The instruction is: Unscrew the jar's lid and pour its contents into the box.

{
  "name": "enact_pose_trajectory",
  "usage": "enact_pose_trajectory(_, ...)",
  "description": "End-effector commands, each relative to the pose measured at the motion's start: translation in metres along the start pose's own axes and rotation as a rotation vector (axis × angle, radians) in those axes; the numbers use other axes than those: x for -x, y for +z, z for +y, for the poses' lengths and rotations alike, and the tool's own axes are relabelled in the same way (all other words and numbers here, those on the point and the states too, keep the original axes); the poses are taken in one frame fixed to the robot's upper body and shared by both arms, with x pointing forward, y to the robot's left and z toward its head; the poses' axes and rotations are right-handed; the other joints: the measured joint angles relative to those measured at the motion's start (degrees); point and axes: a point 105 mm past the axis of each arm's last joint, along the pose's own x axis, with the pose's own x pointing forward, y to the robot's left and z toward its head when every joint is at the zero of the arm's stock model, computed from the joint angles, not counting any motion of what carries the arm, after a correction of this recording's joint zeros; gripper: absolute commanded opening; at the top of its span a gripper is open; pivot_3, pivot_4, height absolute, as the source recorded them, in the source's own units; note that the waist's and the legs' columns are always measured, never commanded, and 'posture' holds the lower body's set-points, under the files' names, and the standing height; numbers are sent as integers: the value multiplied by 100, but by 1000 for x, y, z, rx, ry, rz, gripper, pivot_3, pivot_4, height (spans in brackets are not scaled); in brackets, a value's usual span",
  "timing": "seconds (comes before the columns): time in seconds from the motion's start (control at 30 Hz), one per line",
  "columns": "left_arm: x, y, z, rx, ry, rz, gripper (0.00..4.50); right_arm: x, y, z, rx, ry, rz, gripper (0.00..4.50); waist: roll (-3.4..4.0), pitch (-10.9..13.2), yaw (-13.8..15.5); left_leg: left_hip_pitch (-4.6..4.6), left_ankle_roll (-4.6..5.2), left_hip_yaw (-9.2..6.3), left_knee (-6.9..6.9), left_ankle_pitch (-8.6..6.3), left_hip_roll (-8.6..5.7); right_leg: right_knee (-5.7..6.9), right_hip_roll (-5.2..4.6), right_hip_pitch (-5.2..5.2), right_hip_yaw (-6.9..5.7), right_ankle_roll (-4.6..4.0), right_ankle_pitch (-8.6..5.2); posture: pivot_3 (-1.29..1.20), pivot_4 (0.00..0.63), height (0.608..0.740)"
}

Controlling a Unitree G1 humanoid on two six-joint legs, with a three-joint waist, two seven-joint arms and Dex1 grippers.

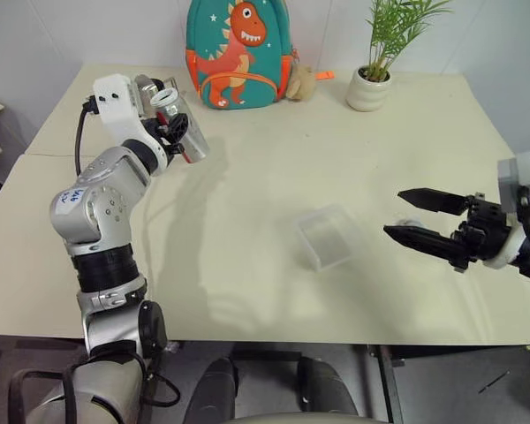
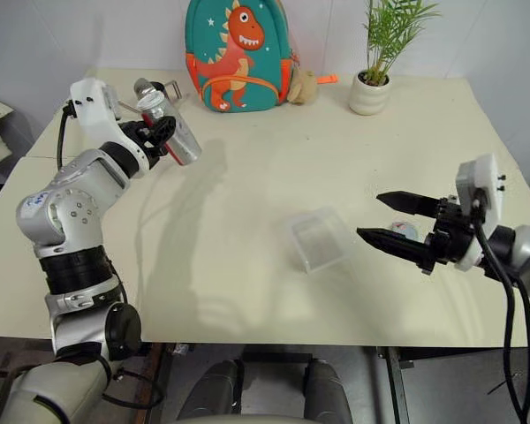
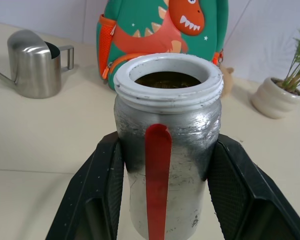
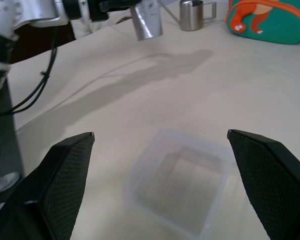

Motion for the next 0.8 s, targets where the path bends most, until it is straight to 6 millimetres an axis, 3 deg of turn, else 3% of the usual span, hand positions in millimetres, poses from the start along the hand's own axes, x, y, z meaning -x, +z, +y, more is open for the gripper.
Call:
enact_pose_trajectory(0.03, -8, 14, -19, -84, -94, -14, 2018, 20, 7, 2, 83, -18, 19, 4484, 0, 0, 5, 2, 0, 0, 0, 0, 0, -2, 1, 1, 0, 0, 1, 0, 150, 740)
enact_pose_trajectory(0.1, -16, 16, -36, -229, -185, -9, 2018, 28, 5, -2, 86, -60, 39, 4484, 0, 0, -5, 3, 0, 0, -2, 0, 0, -4, 1, 3, 0, -1, 3, 0, 150, 740)
enact_pose_trajectory(0.23, -26, 13, -93, -818, -469, -78, 2018, 32, 3, -7, 95, -116, 39, 4484, 0, 0, -13, 7, -6, 2, -12, 4, 1, -25, 3, 8, 0, -7, 19, 0, 150, 740)
enact_pose_trajectory(0.33, -23, -4, -137, -1233, -708, -179, 2018, 29, 1, -6, 96, -125, 30, 4484, 2, -1, -9, 7, -7, 5, -28, 6, 2, -73, 3, 23, -1, -7, 37, 0, 150, 740)
enact_pose_trajectory(0.4, -20, -18, -155, -1477, -810, -252, 2018, 27, -1, -4, 95, -128, 27, 4484, 3, -1, -9, 5, -1, 6, -30, 2, 2, -95, 1, 32, 0, -3, 41, 0, 150, 740)
enact_pose_trajectory(0.6, -6, -46, -191, -1885, -1051, -516, 2018, 26, -4, 0, 91, -167, 9, 4484, 3, -1, -3, -2, 26, 14, -30, -14, 4, -109, 1, 30, 3, 5, 39, 0, 150, 740)
enact_pose_trajectory(0.8, 7, -48, -214, -2215, -1102, -889, 2018, 24, -7, 6, 81, -189, -3, 4484, 1, 0, 13, -12, 34, 17, -21, -20, 1, -118, -2, 30, 4, 21, 44, 0, 150, 740)
